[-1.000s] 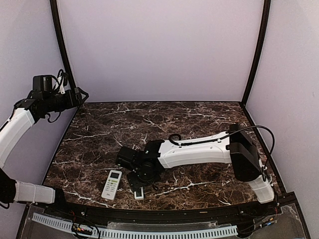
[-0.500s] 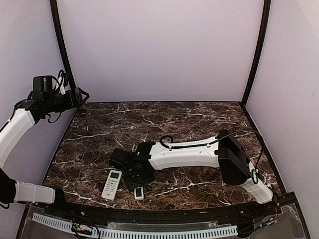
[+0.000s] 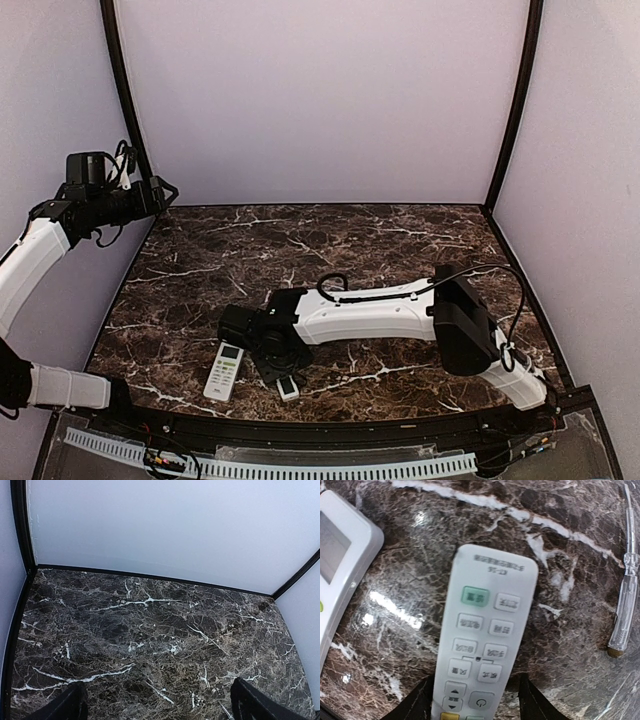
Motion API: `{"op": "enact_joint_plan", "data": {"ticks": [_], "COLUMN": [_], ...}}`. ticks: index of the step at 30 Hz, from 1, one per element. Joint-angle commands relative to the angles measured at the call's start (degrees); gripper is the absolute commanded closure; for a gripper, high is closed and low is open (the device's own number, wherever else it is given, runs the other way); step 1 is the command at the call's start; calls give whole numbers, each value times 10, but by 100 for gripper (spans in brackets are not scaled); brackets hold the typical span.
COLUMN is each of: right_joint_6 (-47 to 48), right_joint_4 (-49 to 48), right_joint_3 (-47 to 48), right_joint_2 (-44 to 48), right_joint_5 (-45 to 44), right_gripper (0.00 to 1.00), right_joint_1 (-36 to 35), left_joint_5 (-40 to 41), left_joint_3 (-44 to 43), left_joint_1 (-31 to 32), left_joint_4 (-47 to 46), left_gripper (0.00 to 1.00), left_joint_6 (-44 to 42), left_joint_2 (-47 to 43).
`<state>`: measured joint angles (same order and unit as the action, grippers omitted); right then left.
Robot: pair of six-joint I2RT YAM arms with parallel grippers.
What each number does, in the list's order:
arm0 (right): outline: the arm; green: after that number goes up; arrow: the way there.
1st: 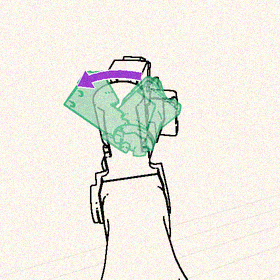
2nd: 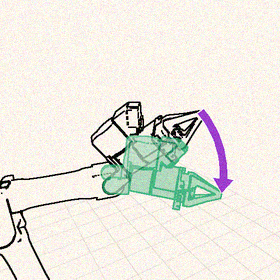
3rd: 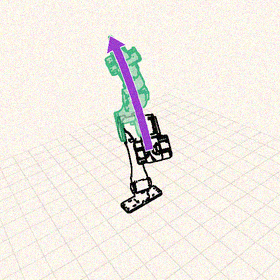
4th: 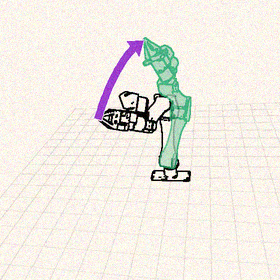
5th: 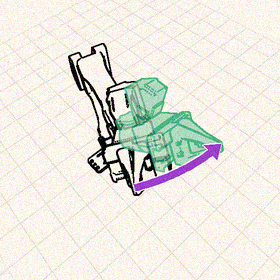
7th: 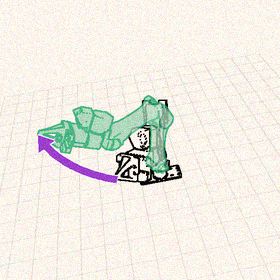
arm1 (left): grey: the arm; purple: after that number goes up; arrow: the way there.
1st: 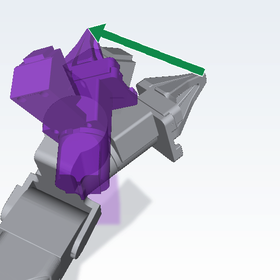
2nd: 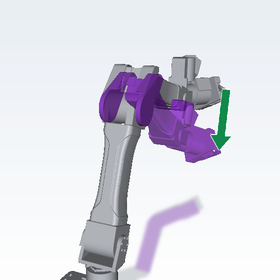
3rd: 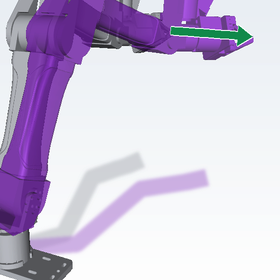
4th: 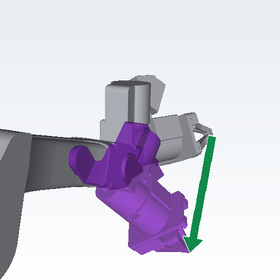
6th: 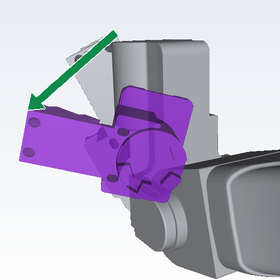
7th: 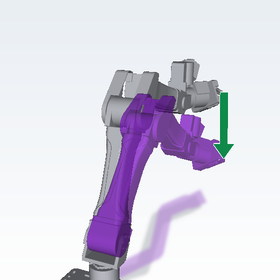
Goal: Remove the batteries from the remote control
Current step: Pick up the remote control from the center of the board.
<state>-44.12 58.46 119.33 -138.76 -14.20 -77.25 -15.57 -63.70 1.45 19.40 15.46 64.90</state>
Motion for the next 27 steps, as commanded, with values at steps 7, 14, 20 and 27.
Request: {"op": "enact_joint_plan", "data": {"ticks": [7, 14, 20, 27], "right_joint_6": [-4, 4, 0, 76], "right_joint_4": [-49, -58, -133, -316], "right_joint_3": [-73, -70, -149, -304], "right_joint_2": [33, 30, 112, 297], "right_joint_5": [-11, -21, -19, 55], "right_gripper": [46, 64, 87, 95], "right_joint_1": [10, 12, 41, 120], "left_joint_5": [6, 16, 9, -92], "left_joint_3": [1, 1, 2, 20], "left_joint_1": [-2, -2, -2, -1], "left_joint_4": [7, 10, 7, -42], "left_gripper": [1, 1, 1, 1], "left_joint_6": [-1, -3, -3, 0], "left_joint_2": [-1, 9, 16, 11]}}
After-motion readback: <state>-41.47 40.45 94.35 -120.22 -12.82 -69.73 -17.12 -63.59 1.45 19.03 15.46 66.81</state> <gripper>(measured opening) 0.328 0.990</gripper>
